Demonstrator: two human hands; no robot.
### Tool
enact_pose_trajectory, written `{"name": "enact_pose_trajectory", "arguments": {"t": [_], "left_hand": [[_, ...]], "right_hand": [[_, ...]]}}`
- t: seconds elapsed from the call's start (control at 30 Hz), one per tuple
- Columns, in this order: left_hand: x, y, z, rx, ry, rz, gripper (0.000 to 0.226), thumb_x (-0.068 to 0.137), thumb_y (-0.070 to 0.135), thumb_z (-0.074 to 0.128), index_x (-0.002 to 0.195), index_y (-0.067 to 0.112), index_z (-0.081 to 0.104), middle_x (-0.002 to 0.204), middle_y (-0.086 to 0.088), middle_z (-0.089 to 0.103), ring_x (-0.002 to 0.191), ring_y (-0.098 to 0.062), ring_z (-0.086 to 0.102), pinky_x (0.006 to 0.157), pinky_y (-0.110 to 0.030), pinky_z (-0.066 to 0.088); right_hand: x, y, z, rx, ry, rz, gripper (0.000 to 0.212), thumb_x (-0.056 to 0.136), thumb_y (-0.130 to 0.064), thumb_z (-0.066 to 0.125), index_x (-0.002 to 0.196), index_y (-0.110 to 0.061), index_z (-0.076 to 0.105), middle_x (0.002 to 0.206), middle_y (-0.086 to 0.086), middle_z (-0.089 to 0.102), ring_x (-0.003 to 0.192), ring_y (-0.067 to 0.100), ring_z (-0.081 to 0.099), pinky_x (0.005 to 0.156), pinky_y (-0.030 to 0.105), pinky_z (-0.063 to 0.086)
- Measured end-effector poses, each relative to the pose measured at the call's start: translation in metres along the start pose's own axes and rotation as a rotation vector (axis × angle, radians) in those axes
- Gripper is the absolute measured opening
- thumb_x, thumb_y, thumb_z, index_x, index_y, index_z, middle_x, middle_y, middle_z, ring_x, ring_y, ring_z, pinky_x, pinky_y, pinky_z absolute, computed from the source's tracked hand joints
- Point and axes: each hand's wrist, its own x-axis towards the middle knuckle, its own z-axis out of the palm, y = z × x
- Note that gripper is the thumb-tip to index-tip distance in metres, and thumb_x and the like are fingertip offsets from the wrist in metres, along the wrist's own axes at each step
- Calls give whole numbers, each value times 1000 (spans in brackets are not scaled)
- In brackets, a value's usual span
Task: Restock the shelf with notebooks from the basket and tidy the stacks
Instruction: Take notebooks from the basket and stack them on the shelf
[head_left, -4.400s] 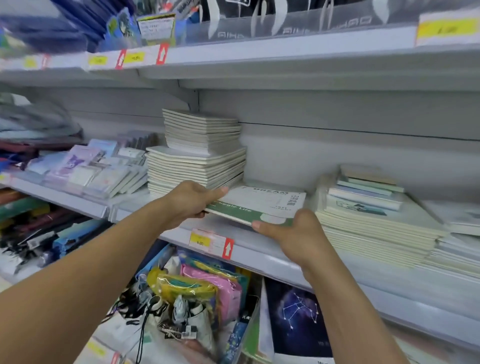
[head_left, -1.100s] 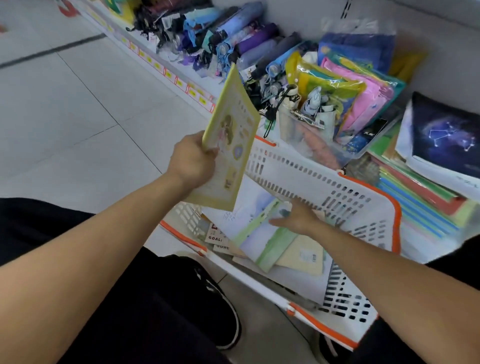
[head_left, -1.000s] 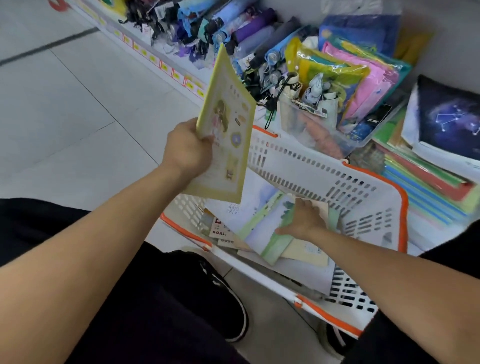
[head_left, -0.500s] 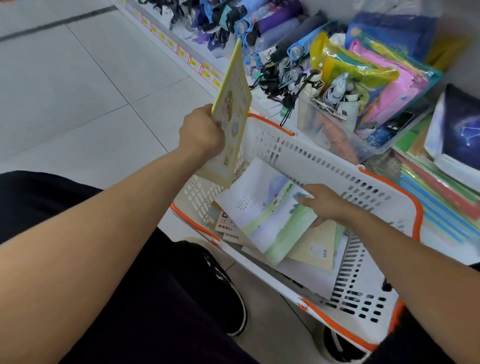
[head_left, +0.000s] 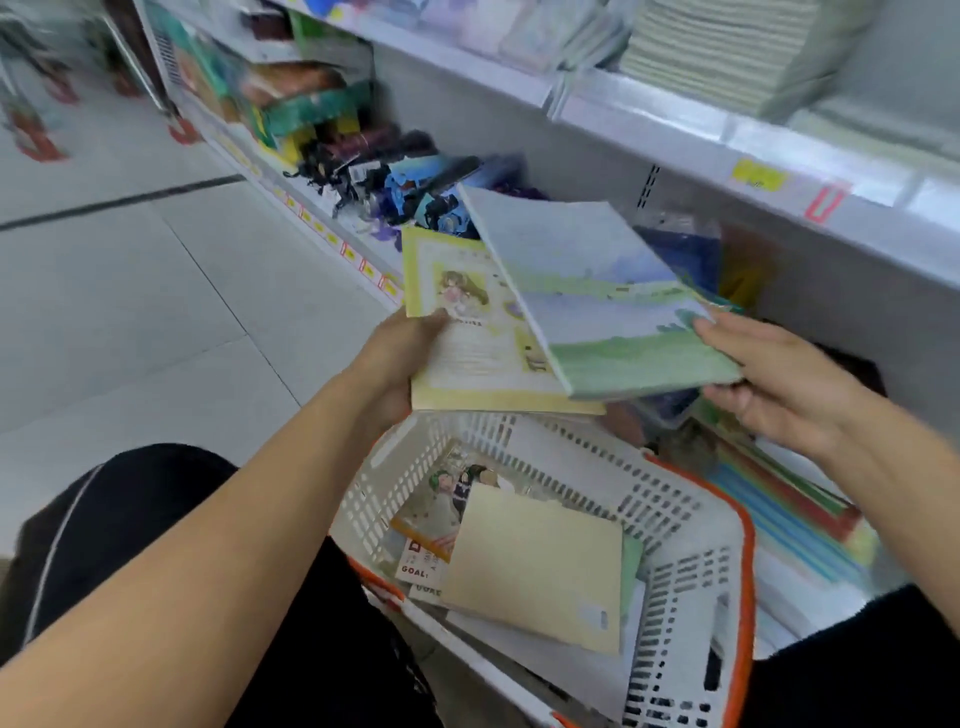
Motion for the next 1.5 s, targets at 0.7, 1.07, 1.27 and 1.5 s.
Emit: {"name": "enact_pose_trajectory", "arguments": {"t": [0.7, 1.07, 1.27, 1.5], "left_hand": [[-10, 103, 151, 101, -457, 198, 29, 99, 20, 50, 126, 17, 59, 113, -6, 73, 93, -24, 73, 66, -35, 61], [70, 126, 290, 387, -537, 434, 38, 87, 9, 69, 119, -9, 57, 88, -14, 70, 67, -17, 66, 57, -17, 55], [116, 117, 321, 701, -615, 422, 50, 64, 20, 90, 105, 6, 68, 94, -2, 75, 87, -14, 71, 73, -21, 55], [144, 98, 346, 901, -276, 788, 30, 68, 25, 88, 84, 8, 70, 73, 0, 62, 64, -10, 53, 49, -16, 33]], "right_hand": [[-40, -58, -12, 117, 399, -607, 22, 97, -13, 61, 119, -16, 60, 110, 4, 75, 102, 23, 71, 84, 38, 58], [19, -149, -105, -36, 695, -499, 25, 87, -12, 66, 112, -6, 64, 109, 11, 70, 93, 23, 68, 87, 43, 58], [40, -158, -121, -359, 682, -289, 71, 45, -22, 98, 105, -6, 65, 100, 4, 73, 89, 18, 70, 77, 29, 58], [51, -164, -124, -874, 881, -126, 43, 82, -31, 80, 72, -12, 42, 74, 1, 47, 61, 13, 44, 51, 28, 36]]}}
